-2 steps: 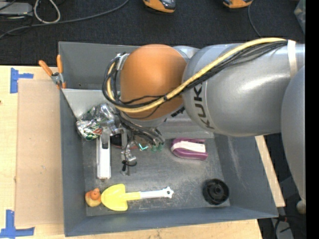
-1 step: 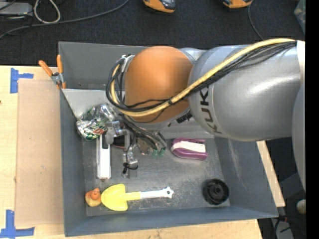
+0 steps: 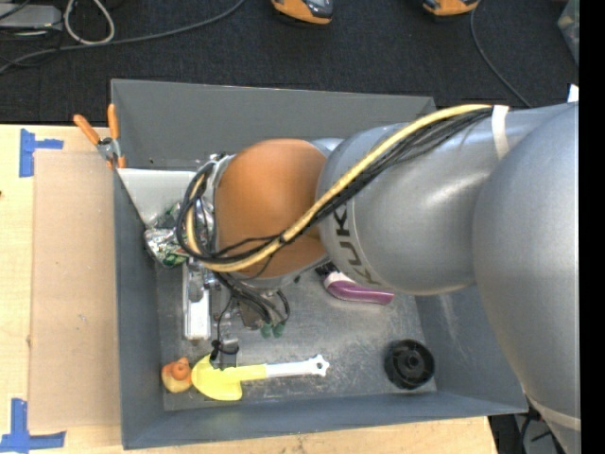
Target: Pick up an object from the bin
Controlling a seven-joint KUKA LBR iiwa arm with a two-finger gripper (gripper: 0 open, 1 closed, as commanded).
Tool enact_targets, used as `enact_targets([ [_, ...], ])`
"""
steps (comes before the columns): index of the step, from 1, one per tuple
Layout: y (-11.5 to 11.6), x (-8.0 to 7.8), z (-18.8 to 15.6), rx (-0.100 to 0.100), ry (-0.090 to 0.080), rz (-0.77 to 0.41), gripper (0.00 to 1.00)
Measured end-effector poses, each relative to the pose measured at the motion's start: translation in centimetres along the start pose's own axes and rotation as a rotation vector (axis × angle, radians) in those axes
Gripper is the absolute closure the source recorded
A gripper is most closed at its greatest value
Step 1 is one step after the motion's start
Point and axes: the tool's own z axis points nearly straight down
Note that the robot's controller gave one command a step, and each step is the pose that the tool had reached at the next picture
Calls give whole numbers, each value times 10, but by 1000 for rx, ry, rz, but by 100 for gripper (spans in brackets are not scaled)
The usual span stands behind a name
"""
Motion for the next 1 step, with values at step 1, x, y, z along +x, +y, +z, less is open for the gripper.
enact_targets([
  [1, -40, 3, 6, 0, -2, 85, 0],
])
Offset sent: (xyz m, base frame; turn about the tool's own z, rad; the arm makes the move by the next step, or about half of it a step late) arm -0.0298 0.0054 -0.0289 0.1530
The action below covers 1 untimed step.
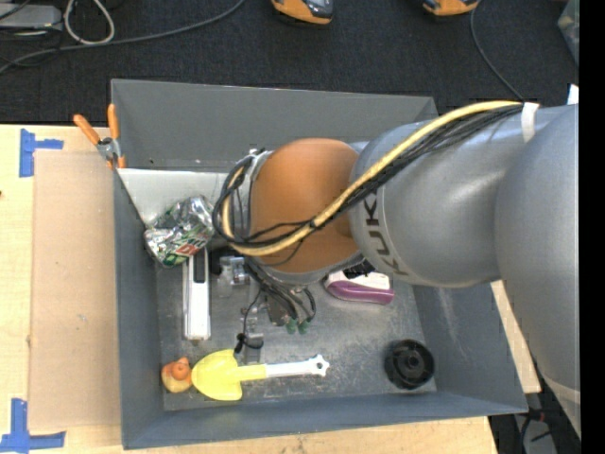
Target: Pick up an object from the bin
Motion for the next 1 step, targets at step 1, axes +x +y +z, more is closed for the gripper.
enact_targets([
  [1, -14, 5, 0, 3, -5, 34, 0],
])
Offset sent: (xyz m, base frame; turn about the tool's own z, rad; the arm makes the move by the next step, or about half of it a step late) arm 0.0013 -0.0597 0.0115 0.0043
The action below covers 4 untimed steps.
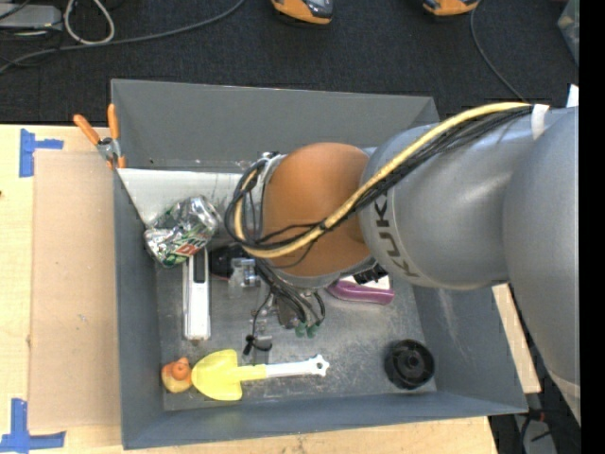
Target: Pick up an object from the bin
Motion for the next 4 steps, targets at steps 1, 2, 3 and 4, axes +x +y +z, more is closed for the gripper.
enact_targets([
  [1, -7, 2, -4, -4, 3, -23, 0],
  [2, 3, 31, 50, -2, 5, 8, 0],
  [3, -34, 27, 61, -1, 0, 134, 0],
  [4, -34, 36, 94, -2, 8, 151, 0],
])
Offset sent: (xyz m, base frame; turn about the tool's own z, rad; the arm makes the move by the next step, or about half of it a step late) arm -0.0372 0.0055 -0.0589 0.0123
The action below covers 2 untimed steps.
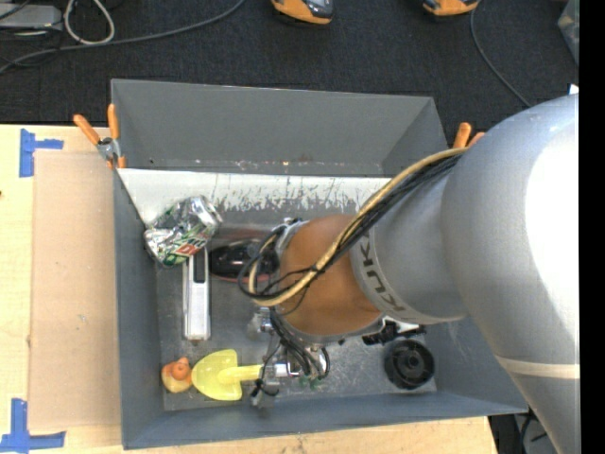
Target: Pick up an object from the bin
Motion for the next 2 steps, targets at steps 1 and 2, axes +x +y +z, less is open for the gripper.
enact_targets([
  [1, -14, 14, 8, 0, -12, -7, 100],
  [2, -14, 14, 8, 0, -12, -6, 100],
])
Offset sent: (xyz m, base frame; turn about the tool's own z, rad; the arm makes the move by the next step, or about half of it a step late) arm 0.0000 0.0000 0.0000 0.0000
